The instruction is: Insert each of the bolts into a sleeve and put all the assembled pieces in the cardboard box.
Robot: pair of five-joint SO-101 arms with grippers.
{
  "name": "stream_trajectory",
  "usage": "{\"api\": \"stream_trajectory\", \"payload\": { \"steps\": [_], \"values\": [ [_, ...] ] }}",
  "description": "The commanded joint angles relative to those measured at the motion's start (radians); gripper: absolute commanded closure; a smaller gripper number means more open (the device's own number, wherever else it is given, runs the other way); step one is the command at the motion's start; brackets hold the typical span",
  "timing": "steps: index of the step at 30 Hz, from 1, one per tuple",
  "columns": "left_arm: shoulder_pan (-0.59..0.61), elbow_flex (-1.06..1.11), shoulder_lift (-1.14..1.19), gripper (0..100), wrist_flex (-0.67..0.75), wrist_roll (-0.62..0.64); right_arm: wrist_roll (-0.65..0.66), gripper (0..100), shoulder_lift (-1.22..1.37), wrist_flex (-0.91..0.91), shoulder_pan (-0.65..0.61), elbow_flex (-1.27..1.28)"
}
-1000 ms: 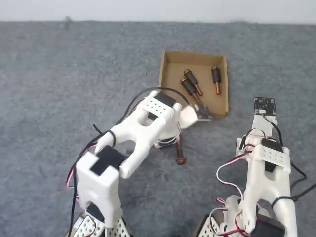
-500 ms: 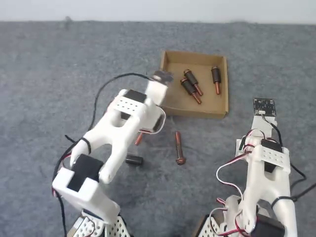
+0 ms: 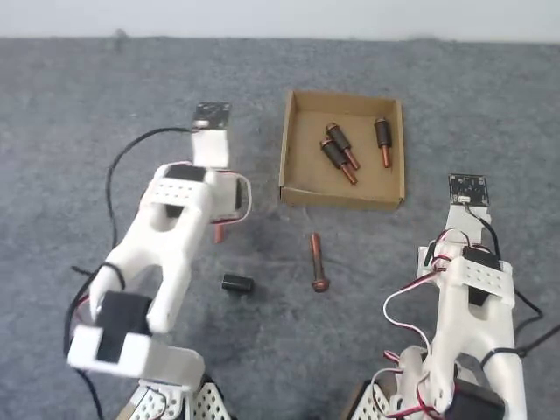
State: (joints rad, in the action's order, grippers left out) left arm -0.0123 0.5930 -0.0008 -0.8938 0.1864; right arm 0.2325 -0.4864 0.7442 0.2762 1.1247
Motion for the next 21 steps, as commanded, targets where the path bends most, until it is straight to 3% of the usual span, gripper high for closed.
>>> {"api": "stream_trajectory", "payload": {
  "steps": [1, 7, 14, 21],
  "values": [
    [0.049, 0.076, -0.129, 99, 0.089, 0.011, 0.008, 99.3, -0.041, -0.018, -0.005, -0.003],
    [0.133, 0.272, -0.232, 99, 0.210, 0.008, 0.008, 99.3, -0.041, -0.018, -0.018, -0.003],
    [0.204, 0.355, -0.305, 99, 0.216, 0.008, 0.014, 99.3, -0.047, -0.031, -0.093, -0.003],
    [0.259, 0.386, -0.334, 99, 0.241, 0.008, 0.017, 99.3, -0.050, -0.269, -0.162, -0.005]
  ]
}}
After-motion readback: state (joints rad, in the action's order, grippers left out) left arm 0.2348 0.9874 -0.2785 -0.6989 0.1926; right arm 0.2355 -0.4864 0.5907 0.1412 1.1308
